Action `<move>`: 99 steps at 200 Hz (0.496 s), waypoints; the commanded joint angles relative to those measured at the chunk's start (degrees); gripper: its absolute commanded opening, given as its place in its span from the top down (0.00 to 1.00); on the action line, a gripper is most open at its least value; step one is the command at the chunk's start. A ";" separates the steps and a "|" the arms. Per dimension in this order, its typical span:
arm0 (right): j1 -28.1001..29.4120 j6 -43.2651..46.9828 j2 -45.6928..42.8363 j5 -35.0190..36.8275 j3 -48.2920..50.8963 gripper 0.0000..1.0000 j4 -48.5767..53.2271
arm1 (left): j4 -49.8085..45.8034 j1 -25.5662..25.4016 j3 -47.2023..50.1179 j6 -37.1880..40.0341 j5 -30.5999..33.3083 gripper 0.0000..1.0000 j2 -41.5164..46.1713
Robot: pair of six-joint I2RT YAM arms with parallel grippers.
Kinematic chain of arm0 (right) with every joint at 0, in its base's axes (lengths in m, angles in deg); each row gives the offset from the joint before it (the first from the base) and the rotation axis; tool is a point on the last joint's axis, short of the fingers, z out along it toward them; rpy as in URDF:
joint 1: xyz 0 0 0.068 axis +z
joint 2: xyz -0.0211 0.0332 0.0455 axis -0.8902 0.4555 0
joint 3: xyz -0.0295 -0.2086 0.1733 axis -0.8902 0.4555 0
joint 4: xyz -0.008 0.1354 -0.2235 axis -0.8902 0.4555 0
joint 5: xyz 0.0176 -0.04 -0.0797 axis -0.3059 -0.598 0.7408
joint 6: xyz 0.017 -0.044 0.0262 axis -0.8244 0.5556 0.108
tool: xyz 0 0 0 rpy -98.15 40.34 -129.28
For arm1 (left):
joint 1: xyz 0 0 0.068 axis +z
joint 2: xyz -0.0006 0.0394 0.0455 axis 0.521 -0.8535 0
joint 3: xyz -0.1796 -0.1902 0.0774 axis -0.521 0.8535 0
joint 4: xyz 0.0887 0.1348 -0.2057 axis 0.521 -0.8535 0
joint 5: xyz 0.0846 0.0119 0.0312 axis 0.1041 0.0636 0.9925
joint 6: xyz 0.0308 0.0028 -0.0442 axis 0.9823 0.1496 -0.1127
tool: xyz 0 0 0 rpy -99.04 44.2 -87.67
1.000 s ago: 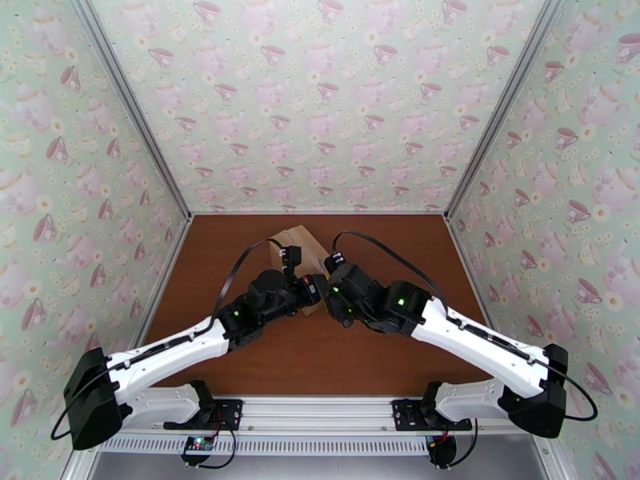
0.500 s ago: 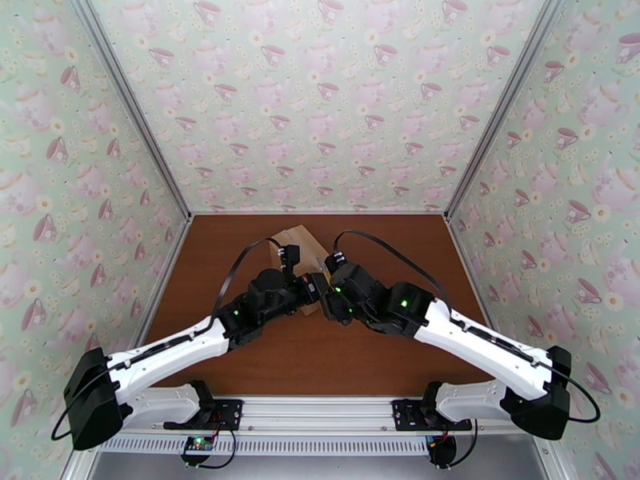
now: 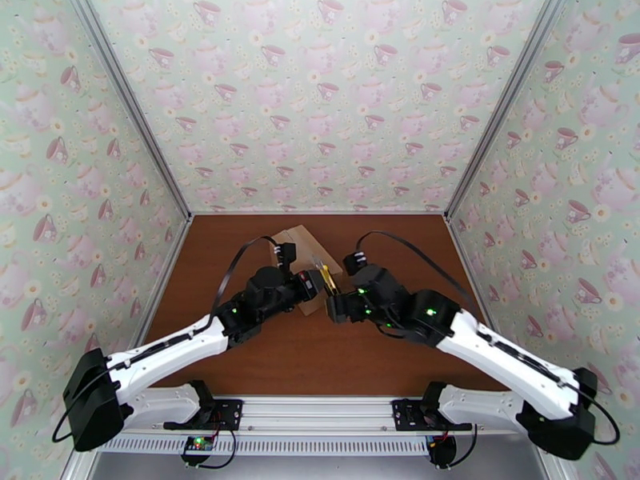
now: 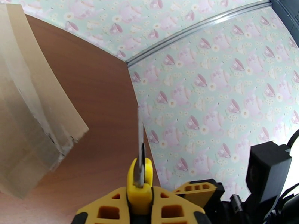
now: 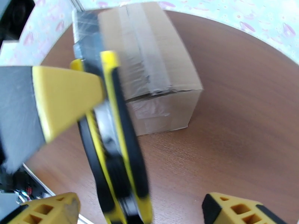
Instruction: Unpack the express box
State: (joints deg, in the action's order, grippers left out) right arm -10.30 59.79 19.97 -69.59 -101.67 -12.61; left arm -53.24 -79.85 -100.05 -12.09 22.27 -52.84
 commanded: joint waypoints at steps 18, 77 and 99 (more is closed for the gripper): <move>-6.03 -5.32 -6.65 -11.60 5.23 0.06 -7.93 | -0.60 0.98 -4.67 3.21 2.60 1.00 2.14; -17.84 -15.70 -14.84 -31.26 13.79 0.06 -27.85 | 1.14 1.64 -10.93 6.22 4.32 1.00 0.63; -20.58 -18.75 -15.98 -34.93 14.68 0.05 -35.00 | 2.24 1.84 -14.46 7.86 5.51 1.00 -0.63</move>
State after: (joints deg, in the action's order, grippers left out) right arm -28.69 46.72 5.61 -95.90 -87.92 -34.95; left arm -54.59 -78.45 -109.55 -7.33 25.40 -52.51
